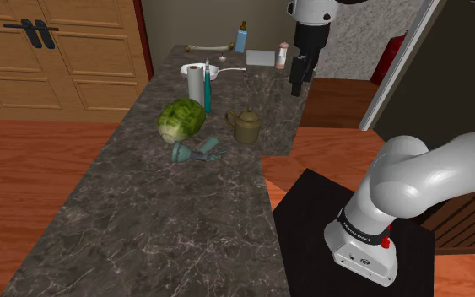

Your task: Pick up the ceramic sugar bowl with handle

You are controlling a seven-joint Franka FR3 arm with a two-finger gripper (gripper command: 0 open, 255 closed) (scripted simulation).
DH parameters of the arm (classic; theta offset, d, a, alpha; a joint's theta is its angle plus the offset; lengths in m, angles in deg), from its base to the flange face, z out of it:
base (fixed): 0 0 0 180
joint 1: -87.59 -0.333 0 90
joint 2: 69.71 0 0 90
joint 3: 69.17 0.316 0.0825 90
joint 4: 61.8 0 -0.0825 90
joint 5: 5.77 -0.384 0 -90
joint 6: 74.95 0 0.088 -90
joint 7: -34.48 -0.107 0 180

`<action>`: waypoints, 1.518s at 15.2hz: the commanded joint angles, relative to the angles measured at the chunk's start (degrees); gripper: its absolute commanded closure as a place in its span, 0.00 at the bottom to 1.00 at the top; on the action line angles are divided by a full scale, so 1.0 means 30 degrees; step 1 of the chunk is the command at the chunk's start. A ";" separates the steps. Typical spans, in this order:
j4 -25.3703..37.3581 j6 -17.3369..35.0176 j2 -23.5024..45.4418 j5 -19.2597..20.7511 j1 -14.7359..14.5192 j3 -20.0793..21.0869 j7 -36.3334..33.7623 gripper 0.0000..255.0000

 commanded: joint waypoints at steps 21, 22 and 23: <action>0.4315 0.9263 1.2998 -0.0728 -0.0148 -0.2634 0.4107 0.00; 0.4803 0.9517 1.3727 -0.0890 -0.0133 -0.2684 0.4351 0.00; 0.5317 0.9746 1.4460 -0.1060 -0.0113 -0.2724 0.4595 0.00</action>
